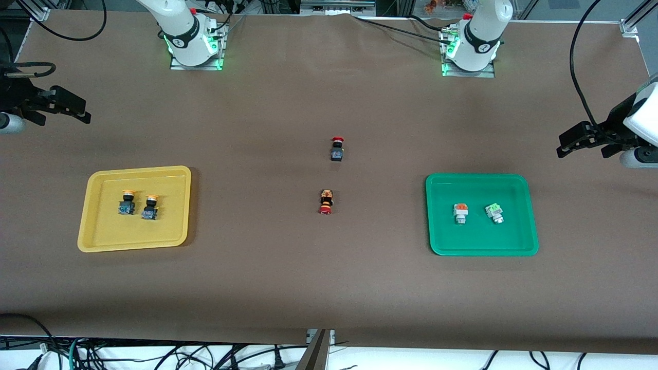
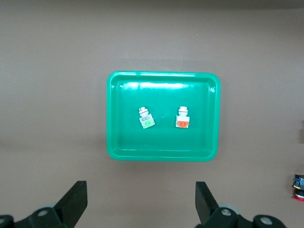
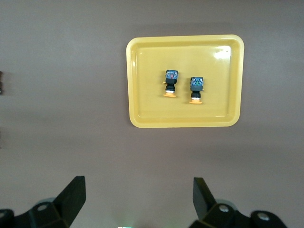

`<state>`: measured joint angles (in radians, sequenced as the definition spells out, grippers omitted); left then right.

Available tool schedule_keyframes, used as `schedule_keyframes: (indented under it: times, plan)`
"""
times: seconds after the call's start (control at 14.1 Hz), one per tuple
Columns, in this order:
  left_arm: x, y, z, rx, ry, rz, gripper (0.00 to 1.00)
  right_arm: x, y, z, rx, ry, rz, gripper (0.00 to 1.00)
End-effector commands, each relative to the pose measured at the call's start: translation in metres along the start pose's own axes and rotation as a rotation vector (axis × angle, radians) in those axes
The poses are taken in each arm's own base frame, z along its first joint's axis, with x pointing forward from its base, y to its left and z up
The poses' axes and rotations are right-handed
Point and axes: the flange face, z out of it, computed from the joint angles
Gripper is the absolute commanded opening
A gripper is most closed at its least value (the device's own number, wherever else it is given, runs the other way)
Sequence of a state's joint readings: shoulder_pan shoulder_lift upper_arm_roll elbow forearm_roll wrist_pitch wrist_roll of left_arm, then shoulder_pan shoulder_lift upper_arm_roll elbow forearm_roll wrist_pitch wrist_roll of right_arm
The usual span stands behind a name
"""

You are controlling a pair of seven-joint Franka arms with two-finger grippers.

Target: Place green and yellow buttons in trays

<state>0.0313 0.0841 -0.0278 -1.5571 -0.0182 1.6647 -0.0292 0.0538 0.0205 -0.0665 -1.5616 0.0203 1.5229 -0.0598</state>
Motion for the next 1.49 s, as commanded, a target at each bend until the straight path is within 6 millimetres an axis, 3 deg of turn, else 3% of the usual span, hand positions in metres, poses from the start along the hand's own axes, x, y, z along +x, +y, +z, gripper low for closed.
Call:
schedule_keyframes:
  times: [0.0,0.35,0.57,1.42]
  plan:
    - [0.007,0.004,0.001,0.005,-0.007,0.025,1.0,0.001,0.004,-0.004,-0.016,-0.002,-0.014,1.0]
    - [0.007,0.007,0.001,0.003,-0.005,0.03,1.0,0.001,0.004,-0.005,-0.014,0.0,-0.014,1.0]
    - [0.011,0.007,-0.009,0.006,0.016,0.032,1.0,0.001,0.004,-0.005,-0.014,0.0,-0.014,1.0]
    - [0.011,0.007,-0.008,0.005,0.015,0.033,1.0,0.001,0.005,-0.005,-0.014,0.0,-0.012,1.0]
